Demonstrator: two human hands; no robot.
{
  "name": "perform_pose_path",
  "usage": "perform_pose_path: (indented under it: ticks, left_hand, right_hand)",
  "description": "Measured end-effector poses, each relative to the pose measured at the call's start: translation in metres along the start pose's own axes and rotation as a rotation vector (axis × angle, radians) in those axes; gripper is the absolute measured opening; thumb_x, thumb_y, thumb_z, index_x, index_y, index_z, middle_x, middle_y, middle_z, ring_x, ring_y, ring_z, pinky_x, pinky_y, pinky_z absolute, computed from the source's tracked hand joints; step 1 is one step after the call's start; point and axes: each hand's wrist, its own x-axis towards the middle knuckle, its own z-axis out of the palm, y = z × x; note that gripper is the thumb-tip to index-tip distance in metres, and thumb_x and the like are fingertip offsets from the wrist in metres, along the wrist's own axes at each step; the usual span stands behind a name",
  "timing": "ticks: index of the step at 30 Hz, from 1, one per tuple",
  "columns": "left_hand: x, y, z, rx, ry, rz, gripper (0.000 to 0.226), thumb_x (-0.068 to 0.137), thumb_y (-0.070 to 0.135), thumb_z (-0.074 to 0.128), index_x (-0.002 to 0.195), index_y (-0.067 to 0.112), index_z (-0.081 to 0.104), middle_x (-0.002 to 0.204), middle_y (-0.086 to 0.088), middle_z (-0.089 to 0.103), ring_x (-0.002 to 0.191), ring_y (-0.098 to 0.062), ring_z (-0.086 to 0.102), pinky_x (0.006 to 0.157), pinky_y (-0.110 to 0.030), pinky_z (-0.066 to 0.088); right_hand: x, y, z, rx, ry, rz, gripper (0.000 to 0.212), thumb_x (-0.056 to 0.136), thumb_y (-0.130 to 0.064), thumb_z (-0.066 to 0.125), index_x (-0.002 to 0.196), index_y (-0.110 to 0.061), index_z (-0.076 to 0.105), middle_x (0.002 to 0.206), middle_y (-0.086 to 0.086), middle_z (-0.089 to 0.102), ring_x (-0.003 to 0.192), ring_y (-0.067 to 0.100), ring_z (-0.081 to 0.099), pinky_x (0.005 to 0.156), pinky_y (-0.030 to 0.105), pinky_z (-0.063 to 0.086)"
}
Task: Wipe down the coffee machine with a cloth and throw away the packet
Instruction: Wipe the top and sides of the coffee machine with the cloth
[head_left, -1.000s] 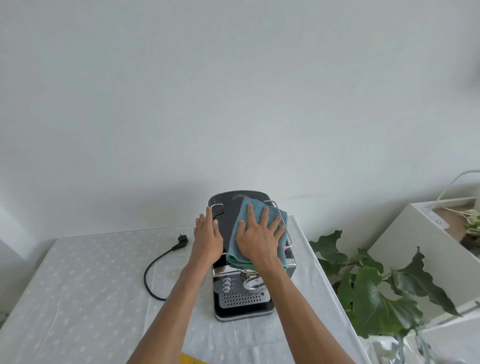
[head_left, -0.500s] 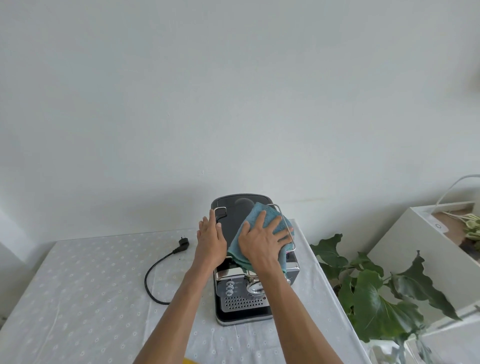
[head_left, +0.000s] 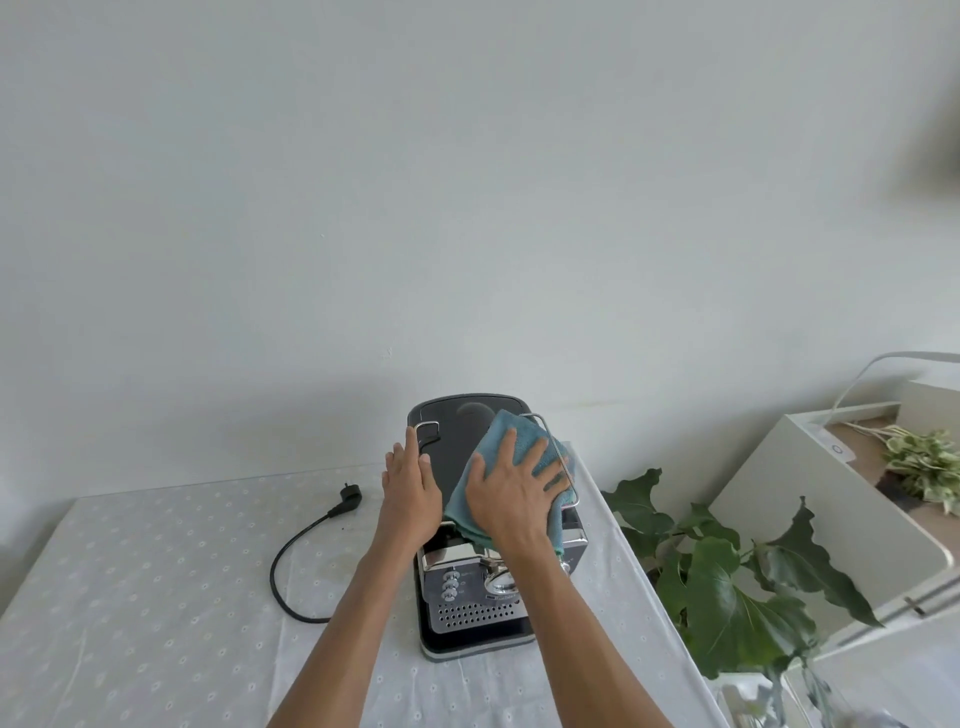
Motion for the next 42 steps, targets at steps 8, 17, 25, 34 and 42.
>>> perform_pose_path:
  ticks: [8,17,25,34,42]
  left_hand:
    - [0.002,0.002,0.0,-0.025,-0.014,-0.005,0.053,0.107,0.029,0.018,0.158,0.025,0.0,0.166,-0.01,0.005,0.153,-0.022,-0.005,0.124,-0.037,0.002]
    - [-0.001,-0.001,0.003,-0.076,-0.005,-0.02,0.052,0.107,0.031,0.018,0.157,0.03,0.002,0.166,-0.005,0.004,0.153,-0.019,-0.007,0.123,-0.036,-0.001]
    - [-0.002,0.001,0.002,-0.08,-0.016,-0.019,0.052,0.107,0.032,0.018,0.157,0.03,0.001,0.166,-0.007,0.001,0.153,-0.02,-0.009,0.122,-0.036,-0.004]
    - [-0.005,0.001,0.002,0.004,0.022,0.011,0.053,0.107,0.029,0.018,0.158,0.025,0.003,0.166,-0.01,0.002,0.153,-0.02,-0.007,0.123,-0.035,0.0]
    - [-0.007,0.004,0.0,0.059,0.032,0.019,0.053,0.108,0.029,0.019,0.158,0.023,0.004,0.166,-0.01,0.003,0.153,-0.02,-0.006,0.124,-0.034,0.0]
  right_hand:
    - [0.019,0.002,0.004,-0.101,-0.051,-0.204,0.072,0.102,-0.058,0.025,0.161,-0.028,-0.003,0.168,0.02,-0.008,0.15,0.054,-0.009,0.122,0.063,-0.003]
    - [0.015,0.012,0.0,-0.127,-0.091,-0.373,0.073,0.098,-0.064,0.032,0.16,-0.039,0.002,0.168,0.012,-0.014,0.151,0.048,-0.014,0.123,0.059,-0.005]
    - [0.032,0.007,-0.005,-0.133,-0.147,-0.387,0.071,0.099,-0.062,0.032,0.16,-0.04,0.003,0.168,0.011,-0.015,0.152,0.046,-0.016,0.124,0.057,-0.006]
    - [0.029,0.005,-0.004,-0.129,-0.164,-0.378,0.063,0.104,-0.045,0.031,0.161,-0.037,0.004,0.169,0.011,-0.014,0.152,0.047,-0.014,0.123,0.057,-0.006]
    - [0.026,0.004,-0.012,-0.01,-0.073,-0.407,0.046,0.107,-0.016,0.032,0.153,-0.019,0.034,0.163,0.021,0.022,0.149,0.046,0.023,0.118,0.05,0.03]
